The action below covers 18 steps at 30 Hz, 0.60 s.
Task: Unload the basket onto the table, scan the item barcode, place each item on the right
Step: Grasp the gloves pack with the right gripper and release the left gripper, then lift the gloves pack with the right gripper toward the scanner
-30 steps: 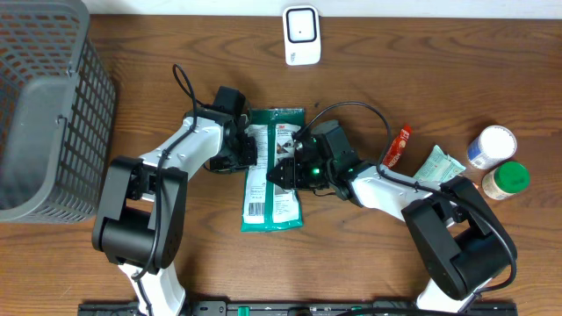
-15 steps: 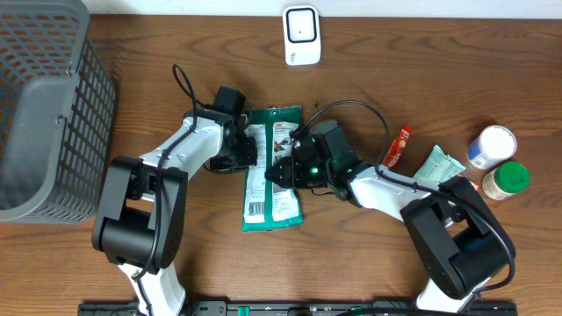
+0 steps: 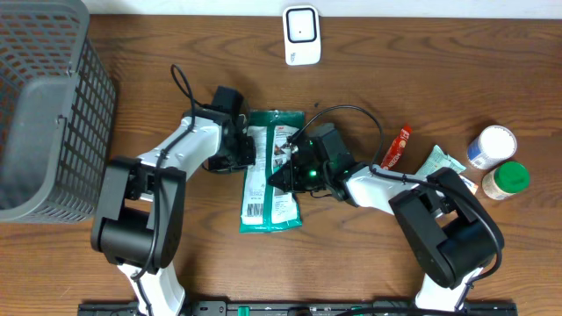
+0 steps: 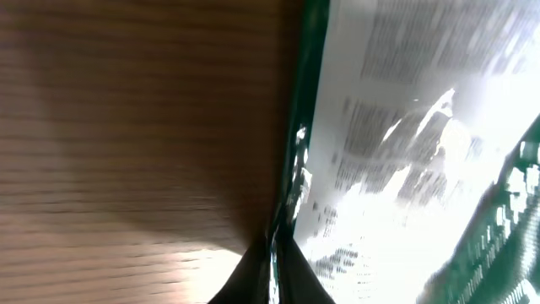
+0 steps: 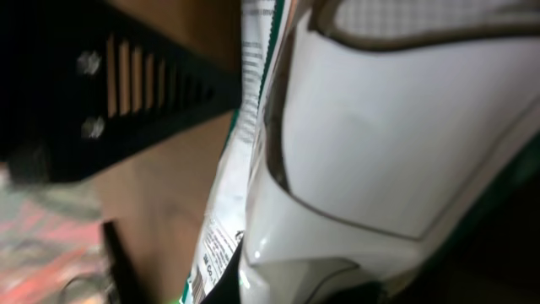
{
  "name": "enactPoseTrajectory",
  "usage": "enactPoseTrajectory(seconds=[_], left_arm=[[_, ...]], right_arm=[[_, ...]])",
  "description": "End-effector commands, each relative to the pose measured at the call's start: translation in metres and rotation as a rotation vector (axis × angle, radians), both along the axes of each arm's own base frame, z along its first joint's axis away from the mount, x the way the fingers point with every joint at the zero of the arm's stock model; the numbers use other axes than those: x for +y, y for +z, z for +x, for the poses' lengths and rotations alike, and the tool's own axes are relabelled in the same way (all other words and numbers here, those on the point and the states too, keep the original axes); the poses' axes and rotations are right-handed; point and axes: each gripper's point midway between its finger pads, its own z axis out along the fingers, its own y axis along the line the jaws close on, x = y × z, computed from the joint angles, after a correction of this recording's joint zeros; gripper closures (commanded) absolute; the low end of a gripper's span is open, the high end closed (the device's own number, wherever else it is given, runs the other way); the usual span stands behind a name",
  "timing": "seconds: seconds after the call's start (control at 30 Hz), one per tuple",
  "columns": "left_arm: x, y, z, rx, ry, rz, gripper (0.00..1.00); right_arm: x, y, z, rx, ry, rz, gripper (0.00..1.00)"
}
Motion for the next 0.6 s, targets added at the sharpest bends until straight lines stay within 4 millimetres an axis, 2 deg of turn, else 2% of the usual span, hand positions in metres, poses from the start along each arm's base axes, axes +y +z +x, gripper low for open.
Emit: enactPoseTrajectory(seconds=[0.0,0.2,0.37,0.5,0.57], left_arm=[[0.015,0.031,0.020,-0.090,0.051,-0.011,0.92],[0.052,0.106,0.040,-0.300,0.153,-0.024,0.93],[0.094,0.170,0.041,-0.493,0.254,0.041,0.92],[0.128,0.205,0.036,-0.611,0.336,0.158,0.91],[0.140,0.214,0.033,-0.639,0.368,0.209,0.90]], right_arm=[[0.005,0.021,-0.016,0.049,0.124,0.145,0.99],[-0.013,0.056,-0.012,-0.024,0.166,0.205,0.99],[-0.028,0.095,-0.017,-0.149,0.174,0.165,0.99],[-0.044,0.120,-0.018,-0.262,0.127,0.069,0.99],[-0.056,0.126,-0.017,-0.296,0.077,-0.001,0.99]])
